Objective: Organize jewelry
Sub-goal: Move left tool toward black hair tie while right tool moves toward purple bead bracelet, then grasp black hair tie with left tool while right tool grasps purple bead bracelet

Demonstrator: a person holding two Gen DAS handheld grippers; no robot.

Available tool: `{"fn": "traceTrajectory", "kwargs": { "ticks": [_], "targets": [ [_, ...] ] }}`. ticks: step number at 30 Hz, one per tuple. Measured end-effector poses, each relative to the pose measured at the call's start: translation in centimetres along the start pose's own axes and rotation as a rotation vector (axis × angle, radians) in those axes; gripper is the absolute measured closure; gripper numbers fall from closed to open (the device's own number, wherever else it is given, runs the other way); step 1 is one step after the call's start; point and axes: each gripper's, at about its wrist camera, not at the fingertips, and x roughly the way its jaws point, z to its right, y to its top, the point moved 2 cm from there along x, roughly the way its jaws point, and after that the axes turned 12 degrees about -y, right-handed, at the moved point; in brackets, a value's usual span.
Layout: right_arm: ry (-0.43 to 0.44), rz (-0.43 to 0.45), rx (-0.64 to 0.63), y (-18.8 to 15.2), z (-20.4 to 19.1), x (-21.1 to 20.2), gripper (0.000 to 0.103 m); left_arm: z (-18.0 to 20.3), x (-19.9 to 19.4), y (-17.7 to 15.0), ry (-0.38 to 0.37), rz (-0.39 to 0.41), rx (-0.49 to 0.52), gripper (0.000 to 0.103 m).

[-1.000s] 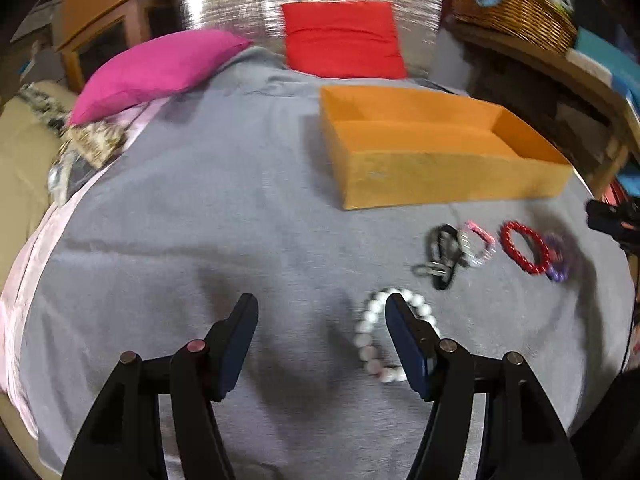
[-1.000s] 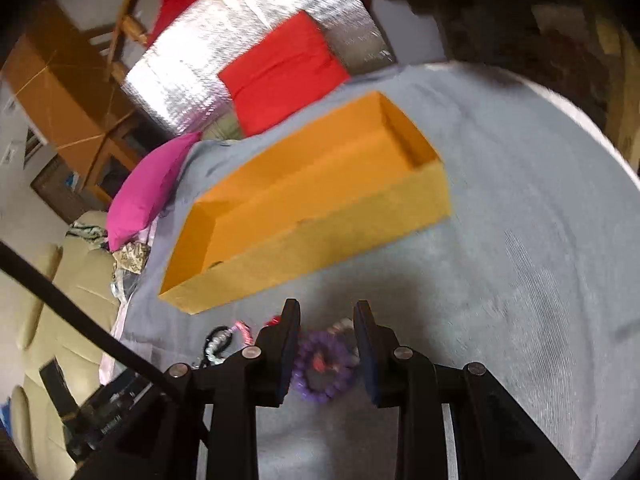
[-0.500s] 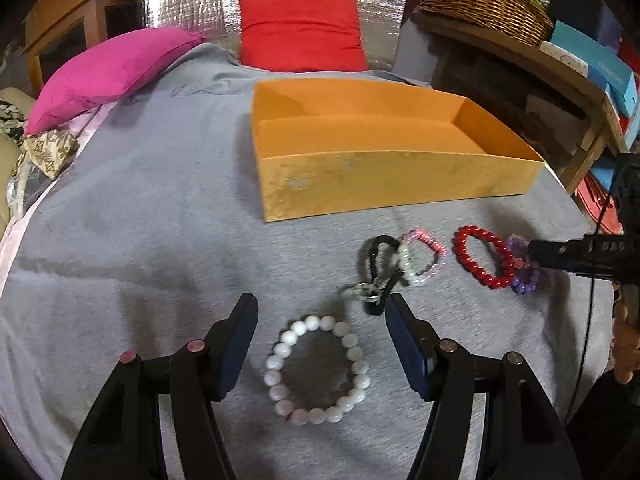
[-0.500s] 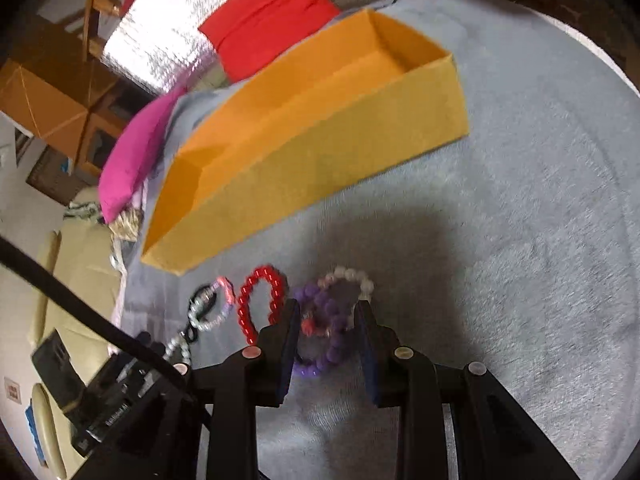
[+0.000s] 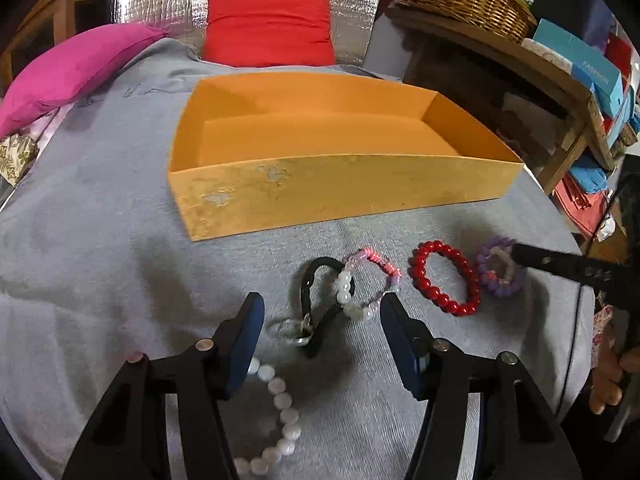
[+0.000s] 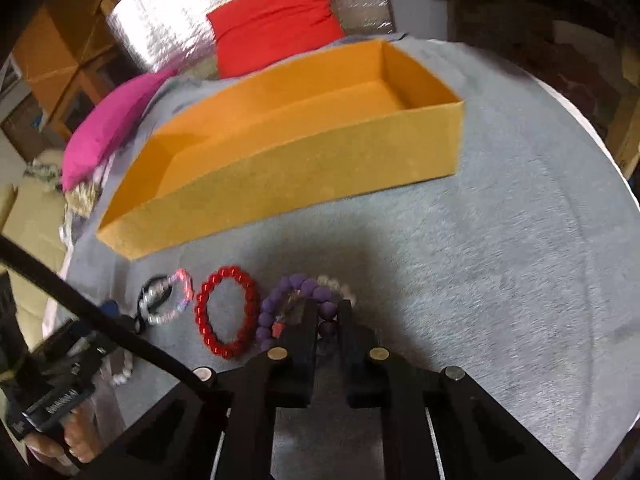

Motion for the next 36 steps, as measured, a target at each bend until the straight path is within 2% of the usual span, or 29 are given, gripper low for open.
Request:
{"fn": "traceTrajectory", "kwargs": {
  "ticks": [1,3,8,11,15,22,30,31,34,36],
  "targets": [
    [0.009,0.007,0.017,0.2,0.3,-0.2,0.092,0.0,0.3,0.2,-0.005,-0.002,-0.004,0.042],
    [0.020,0.025,0.049,0.2,0.8,-0.6,0.092,0.1,0.9,0.4,-0.024,-0.011,-0.001,0.060],
    [0.040,0.026,0.076,0.6,1.2,-0.9,0.092,1.1,1.7,0.4,-0.049,-0.029,0.033,0.071],
    [0.052,0.020,0.082,0.6,1.3,-0.9,0.092,1.5,2.3,0.4,-0.054,-0.048,0.043,0.090],
    [0.064,0.028,0.084,0.8,1.0,-1.0,0.092,1.7,2.1,0.4,-0.060,-0.044,0.049,0.093],
    [0.168,0.043,0.104,1.1,1.1,-1.9,0.092,1.0,-0.6,-0.3,-0.079,-0.020,0.064,0.093],
    [0.176,0.035,0.097,0.9,0.5,-1.7,0.092,-1.0,-1.8,-0.7,-0.057,-0.012,0.023,0.093],
    [0.173,0.035,0.096,0.9,0.4,-1.6,0.092,-1.0,-1.7,-0.7,-0.059,-0.016,0.016,0.091],
    [0.170,0.032,0.097,0.9,0.0,-1.4,0.092,-0.7,-1.7,-0.4,-0.091,-0.014,0.005,0.073],
    [0.167,0.031,0.095,0.8,-0.2,-1.4,0.092,-0.1,-1.9,-0.4,-0.084,0.004,0.027,0.059]
  ]
}}
